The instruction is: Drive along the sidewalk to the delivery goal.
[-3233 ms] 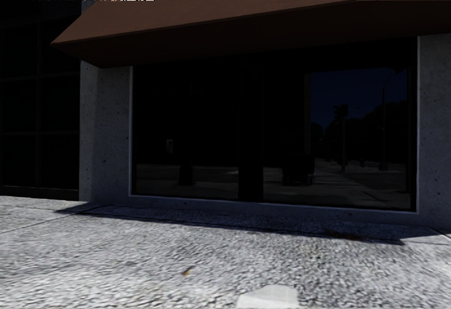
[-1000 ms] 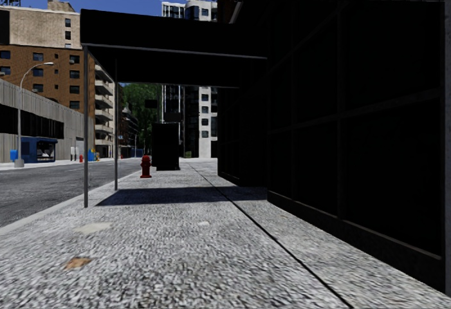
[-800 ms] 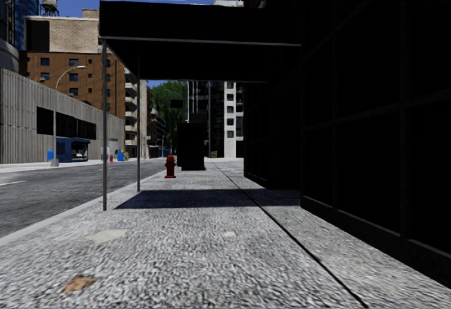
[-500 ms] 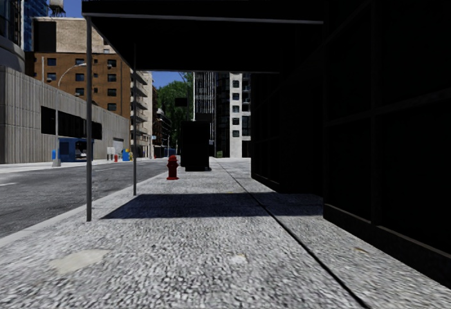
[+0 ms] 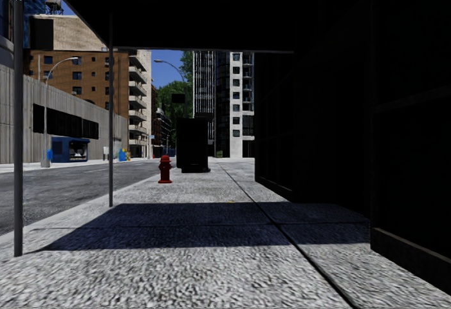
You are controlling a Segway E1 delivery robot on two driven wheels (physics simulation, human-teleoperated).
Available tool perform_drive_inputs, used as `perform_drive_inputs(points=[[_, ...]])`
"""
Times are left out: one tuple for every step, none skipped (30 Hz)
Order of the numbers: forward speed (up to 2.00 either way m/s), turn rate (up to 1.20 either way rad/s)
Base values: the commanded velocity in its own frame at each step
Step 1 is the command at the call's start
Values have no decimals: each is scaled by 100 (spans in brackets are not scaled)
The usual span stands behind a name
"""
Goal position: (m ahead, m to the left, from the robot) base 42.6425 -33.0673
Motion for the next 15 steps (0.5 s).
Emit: perform_drive_inputs(points=[[200, 0], [200, 0], [200, 0], [200, 0], [200, 0], [200, 0], [200, 0], [200, 0], [200, 0], [200, 0], [200, 0], [200, 0], [200, 0], [200, 0], [200, 0]])
